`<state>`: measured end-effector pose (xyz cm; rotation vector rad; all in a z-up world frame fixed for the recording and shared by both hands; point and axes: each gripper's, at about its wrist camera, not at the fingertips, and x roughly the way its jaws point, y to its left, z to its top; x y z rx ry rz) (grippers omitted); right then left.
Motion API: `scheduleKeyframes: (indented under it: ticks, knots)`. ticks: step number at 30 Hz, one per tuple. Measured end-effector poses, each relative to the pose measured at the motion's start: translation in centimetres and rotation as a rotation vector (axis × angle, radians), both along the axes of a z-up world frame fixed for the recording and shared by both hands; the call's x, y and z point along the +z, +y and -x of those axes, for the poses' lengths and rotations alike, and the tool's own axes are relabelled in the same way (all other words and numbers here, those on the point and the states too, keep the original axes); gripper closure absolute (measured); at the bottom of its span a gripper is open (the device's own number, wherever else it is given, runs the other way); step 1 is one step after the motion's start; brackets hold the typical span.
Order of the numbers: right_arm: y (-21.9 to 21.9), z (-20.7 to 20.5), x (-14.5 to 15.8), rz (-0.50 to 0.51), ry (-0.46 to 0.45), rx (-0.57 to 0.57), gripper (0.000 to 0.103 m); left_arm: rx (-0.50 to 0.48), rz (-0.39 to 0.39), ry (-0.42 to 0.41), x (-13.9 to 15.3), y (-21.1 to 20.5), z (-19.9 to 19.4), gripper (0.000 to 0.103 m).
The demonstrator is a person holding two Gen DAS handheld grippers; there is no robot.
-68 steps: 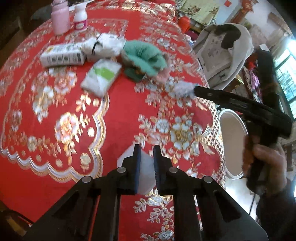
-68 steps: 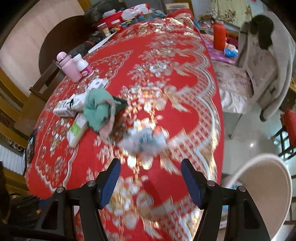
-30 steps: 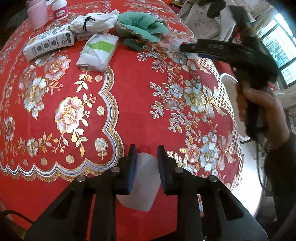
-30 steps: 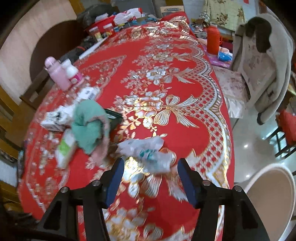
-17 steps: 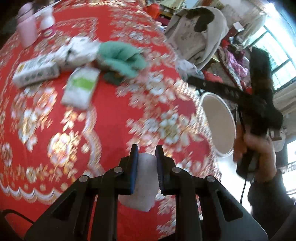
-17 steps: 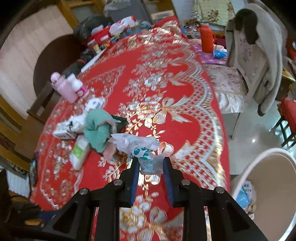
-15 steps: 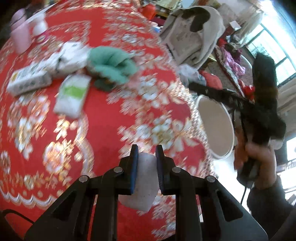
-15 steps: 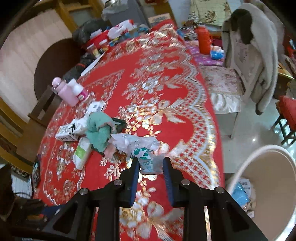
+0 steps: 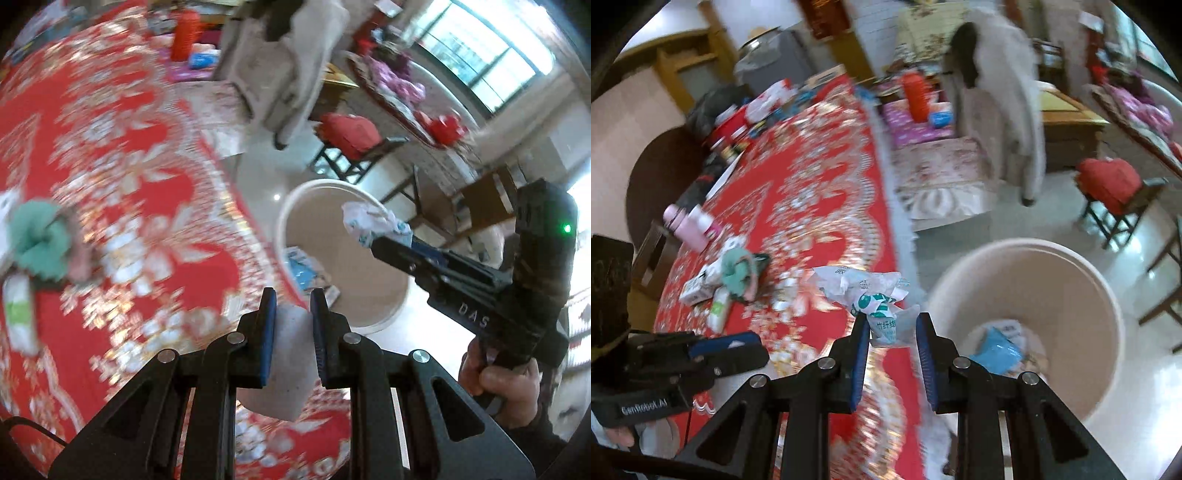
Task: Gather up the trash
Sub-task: 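Carry the pad and wrapper over the bucket and open both grippers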
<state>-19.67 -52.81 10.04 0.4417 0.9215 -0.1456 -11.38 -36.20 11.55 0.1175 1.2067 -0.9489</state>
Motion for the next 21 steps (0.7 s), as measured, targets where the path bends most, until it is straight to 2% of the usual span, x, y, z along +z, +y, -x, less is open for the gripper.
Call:
scheduleKeyframes:
  ticks: [9,21]
  knots:
    - [-6.2,6.2,-0.6,-0.014,0.031,-0.191,0.078,-0.085,0.028,0.005,0.5,-6.4,1.0,0.087]
    - [-9.7,9.4,-1.3,-0.032,0.05,-0.278,0.078,-0.085,0.025,0.038,0.1,-10.1,1.0,0.087]
